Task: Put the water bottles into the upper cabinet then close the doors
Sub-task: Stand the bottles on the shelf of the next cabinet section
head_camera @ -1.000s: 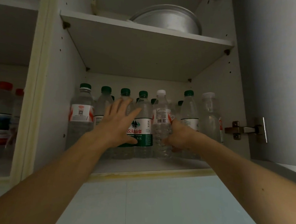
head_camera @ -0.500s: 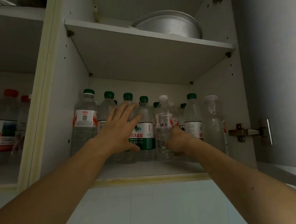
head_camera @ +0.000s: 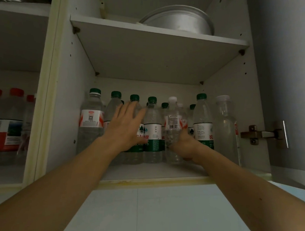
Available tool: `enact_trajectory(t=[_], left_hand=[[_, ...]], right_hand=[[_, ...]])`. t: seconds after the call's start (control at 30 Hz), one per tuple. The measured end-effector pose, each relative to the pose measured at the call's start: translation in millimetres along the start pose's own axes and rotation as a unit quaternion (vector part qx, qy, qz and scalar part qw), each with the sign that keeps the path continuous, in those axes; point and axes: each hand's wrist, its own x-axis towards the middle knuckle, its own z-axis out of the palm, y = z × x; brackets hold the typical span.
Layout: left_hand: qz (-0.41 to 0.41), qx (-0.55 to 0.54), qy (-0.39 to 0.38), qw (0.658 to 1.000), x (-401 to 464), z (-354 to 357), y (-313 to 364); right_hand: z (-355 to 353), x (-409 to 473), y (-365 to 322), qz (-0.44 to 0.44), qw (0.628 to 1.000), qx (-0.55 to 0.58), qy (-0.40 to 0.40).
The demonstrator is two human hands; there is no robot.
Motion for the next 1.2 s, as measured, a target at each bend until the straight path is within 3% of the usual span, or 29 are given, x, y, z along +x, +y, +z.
enact_trajectory(t=[0.13, 0.27, 0.4, 0.53, 0.67, 1.07, 1.2], left_hand=[[-0.013, -0.019, 0.079, 0.997, 24.2, -13.4, -1.7], [-0.012, 0.020, 0.013, 1.000, 65.5, -13.2, 1.6], [-0.050, 0.046, -0.074, 0.995, 102.8, -10.8, 4.7], [-0.109, -0.023, -0.141, 0.984, 131.5, -13.1, 9.4], [-0.125, -0.092, -0.130, 0.979, 139.1, -14.7, 4.5], [-0.088, -0.183, -0.121, 0.972, 128.0, -20.6, 0.1], [-0.064, -0.157, -0.114, 0.979, 114.9, -36.2, -4.0]], right_hand=[[1.9, 9.4, 4.5, 0.005, 0.998, 0.043, -0.039], [2.9, 16.5, 9.1, 0.009, 0.996, 0.058, -0.062], [5.0, 16.2, 12.4, -0.033, 0.998, -0.048, 0.008], [5.5, 24.7, 15.7, -0.034, 0.998, -0.044, 0.000], [3.1, 30.8, 14.8, 0.001, 0.997, 0.050, -0.054], [-3.6, 22.4, 14.4, -0.031, 0.996, 0.042, -0.066], [-4.7, 17.4, 16.0, -0.036, 0.996, 0.038, -0.067]])
